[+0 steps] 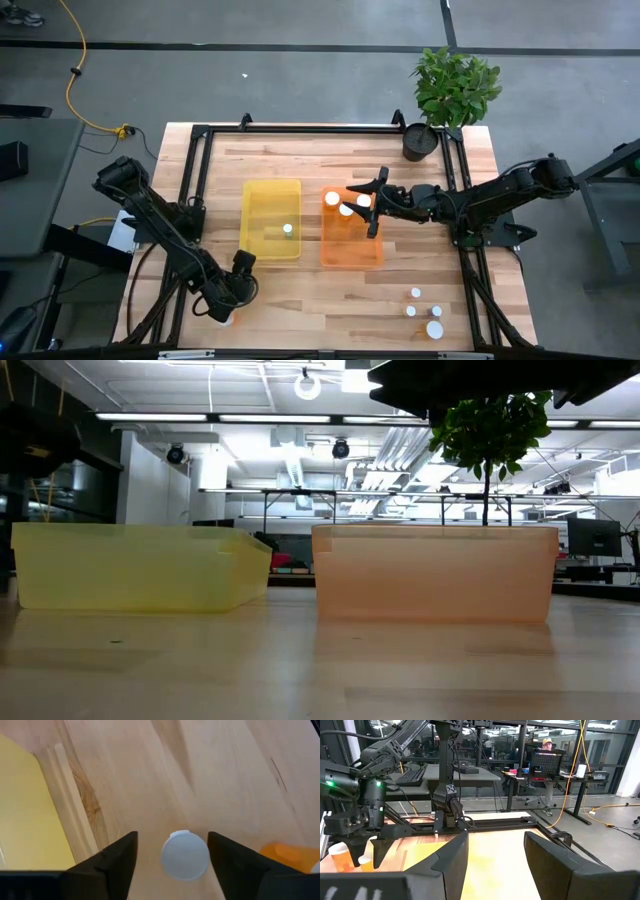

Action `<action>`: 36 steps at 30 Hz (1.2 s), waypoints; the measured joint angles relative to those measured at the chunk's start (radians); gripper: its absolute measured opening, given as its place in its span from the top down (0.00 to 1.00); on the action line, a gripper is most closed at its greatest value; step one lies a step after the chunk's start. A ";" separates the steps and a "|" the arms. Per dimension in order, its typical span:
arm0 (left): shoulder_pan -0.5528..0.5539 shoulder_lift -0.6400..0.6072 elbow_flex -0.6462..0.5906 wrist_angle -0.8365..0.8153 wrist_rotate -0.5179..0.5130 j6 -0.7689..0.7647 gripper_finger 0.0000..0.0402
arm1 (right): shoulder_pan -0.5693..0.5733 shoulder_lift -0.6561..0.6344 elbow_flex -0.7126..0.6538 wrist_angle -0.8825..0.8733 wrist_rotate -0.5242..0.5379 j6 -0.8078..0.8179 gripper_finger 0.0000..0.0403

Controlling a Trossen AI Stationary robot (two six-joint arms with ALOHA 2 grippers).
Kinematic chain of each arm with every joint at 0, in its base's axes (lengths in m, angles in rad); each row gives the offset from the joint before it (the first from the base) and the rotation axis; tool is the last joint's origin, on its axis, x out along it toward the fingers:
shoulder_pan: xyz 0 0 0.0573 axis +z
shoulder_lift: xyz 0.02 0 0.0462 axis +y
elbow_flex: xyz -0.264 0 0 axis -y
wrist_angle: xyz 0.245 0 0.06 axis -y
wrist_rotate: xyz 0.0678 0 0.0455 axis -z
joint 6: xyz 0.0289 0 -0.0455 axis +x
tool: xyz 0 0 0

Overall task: Pick and place medicine bottles into bin by pill shape (circle, oval)
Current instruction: Put the orange tablet bottle into the yellow bin

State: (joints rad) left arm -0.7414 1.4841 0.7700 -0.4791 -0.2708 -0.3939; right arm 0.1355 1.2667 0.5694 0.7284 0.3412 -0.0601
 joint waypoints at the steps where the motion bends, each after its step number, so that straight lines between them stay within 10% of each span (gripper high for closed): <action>1: 0.000 0.000 0.000 0.001 0.006 0.000 0.48 | 0.000 0.000 0.000 0.000 0.000 0.000 0.54; 14: 0.000 0.000 0.000 0.000 0.036 0.001 0.70 | 0.000 0.000 0.000 0.000 0.000 0.000 0.54; 36: 0.002 -0.175 0.103 -0.049 -0.114 0.074 0.73 | 0.000 0.000 0.001 -0.015 0.000 0.001 0.54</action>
State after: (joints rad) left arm -0.7395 1.3087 0.8726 -0.5283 -0.3845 -0.3202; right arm 0.1352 1.2667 0.5701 0.7132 0.3414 -0.0593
